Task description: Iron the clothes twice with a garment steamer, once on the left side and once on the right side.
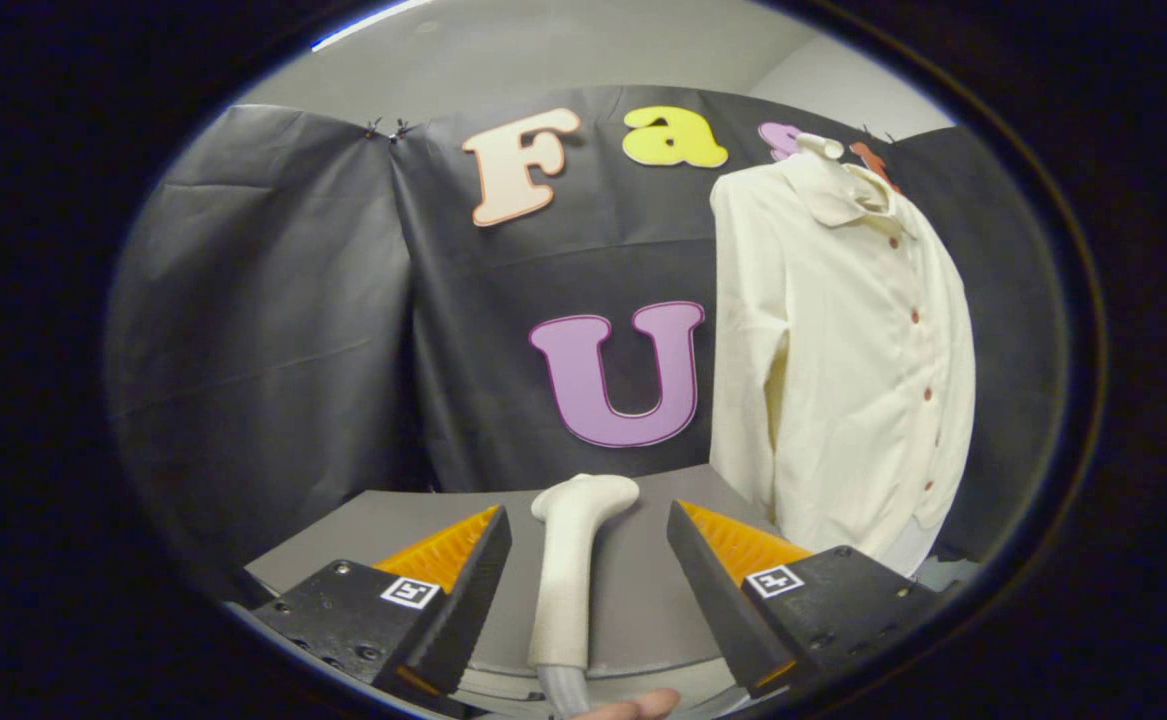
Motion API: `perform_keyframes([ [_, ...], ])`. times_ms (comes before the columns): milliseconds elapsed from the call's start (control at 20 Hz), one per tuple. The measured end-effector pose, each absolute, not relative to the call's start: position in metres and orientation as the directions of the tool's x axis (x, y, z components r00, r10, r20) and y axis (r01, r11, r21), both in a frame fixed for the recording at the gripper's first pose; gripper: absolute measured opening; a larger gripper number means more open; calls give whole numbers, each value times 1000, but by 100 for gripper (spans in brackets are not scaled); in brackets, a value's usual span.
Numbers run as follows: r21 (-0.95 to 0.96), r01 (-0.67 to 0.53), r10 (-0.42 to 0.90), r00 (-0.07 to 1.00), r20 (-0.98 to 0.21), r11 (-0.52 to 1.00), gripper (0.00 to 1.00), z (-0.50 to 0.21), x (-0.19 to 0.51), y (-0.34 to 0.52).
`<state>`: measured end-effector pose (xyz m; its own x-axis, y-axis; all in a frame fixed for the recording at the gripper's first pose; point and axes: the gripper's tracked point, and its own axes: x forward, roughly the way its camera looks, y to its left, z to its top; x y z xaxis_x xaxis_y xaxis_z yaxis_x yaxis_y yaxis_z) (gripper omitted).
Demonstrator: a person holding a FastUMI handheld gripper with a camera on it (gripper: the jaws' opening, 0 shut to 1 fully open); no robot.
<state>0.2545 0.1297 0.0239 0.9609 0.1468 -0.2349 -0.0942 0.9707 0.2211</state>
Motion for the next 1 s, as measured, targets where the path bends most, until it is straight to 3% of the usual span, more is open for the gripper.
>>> perform_keyframes([
  [350,132,1,70,843,-533,991,94,-51,282,140],
  [700,60,-12,47,777,-628,998,87,-63,282,151],
  [800,62,33,13,785,-620,998,82,-61,283,154],
  [950,70,79,-24,817,-575,994,49,-59,288,150],
  [1000,75,89,-33,830,-557,993,49,-58,287,151],
])
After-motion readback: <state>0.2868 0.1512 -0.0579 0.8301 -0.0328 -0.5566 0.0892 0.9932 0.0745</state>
